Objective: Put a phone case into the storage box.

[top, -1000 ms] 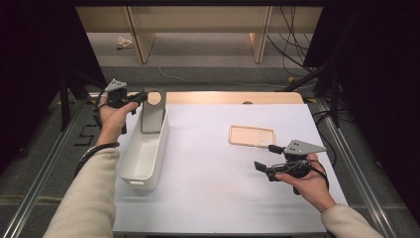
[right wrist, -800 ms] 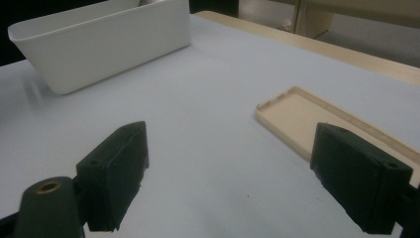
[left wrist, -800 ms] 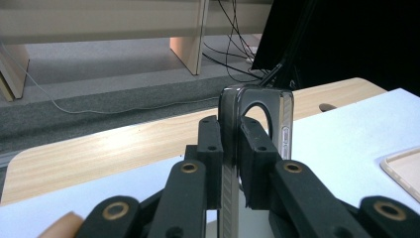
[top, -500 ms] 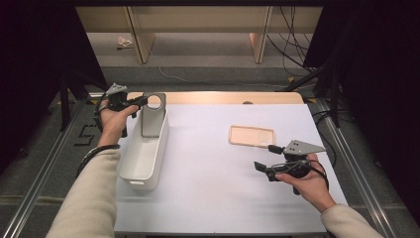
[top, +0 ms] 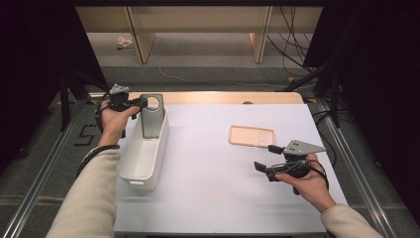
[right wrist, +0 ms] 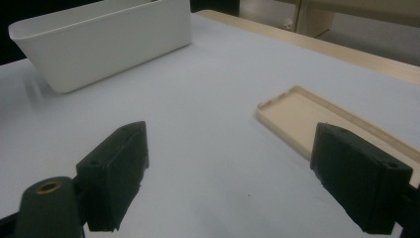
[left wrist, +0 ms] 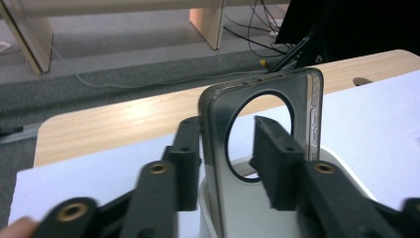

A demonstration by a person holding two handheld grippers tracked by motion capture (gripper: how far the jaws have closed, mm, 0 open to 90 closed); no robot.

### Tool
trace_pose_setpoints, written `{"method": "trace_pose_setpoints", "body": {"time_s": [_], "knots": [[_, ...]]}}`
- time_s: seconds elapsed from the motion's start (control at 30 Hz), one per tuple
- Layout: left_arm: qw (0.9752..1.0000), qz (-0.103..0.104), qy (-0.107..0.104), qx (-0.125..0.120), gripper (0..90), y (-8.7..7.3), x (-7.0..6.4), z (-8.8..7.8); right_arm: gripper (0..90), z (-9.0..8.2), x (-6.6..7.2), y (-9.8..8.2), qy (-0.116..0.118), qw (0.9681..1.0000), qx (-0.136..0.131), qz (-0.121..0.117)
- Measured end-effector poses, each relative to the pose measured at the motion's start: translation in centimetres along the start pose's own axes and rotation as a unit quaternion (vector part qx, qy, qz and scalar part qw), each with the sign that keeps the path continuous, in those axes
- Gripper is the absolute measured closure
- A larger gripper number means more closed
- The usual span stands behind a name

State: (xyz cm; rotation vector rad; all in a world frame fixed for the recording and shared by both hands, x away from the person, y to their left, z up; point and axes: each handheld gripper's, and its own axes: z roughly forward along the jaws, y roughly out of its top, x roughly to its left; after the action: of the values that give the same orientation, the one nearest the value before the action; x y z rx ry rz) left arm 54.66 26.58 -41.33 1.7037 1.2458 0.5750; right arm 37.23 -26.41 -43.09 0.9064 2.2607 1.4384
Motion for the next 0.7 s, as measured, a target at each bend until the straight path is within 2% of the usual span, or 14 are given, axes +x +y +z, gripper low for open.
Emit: {"method": "trace_pose_setpoints", "body": {"time_s": [0.17,0.3,0.43,0.53,0.6,0.7], "knots": [[0.9998,0.003,0.013,0.012,49.3,0.3,-0.3,0.1,16.1,0.0,0.0,0.0,0.001,1.0000,0.000,0.000],[0.9994,0.012,0.025,0.019,35.7,0.7,-0.6,0.1,16.1,0.0,0.0,0.0,0.001,1.0000,0.001,0.000],[0.9988,0.011,0.037,0.029,22.8,1.0,-0.7,0.0,16.1,0.0,0.0,0.0,0.001,1.0000,0.000,-0.001],[0.9987,0.003,0.042,0.029,15.9,1.2,-0.8,-0.1,16.1,0.0,0.0,0.0,0.001,1.0000,0.001,-0.001],[0.9985,-0.018,0.042,0.029,14.4,1.3,-0.9,-0.2,16.1,0.0,0.0,0.0,0.001,1.0000,0.001,-0.001],[0.9983,-0.020,0.042,0.034,9.5,1.4,-0.8,-0.6,16.0,0.0,0.0,0.0,0.000,1.0000,0.001,-0.001]]}}
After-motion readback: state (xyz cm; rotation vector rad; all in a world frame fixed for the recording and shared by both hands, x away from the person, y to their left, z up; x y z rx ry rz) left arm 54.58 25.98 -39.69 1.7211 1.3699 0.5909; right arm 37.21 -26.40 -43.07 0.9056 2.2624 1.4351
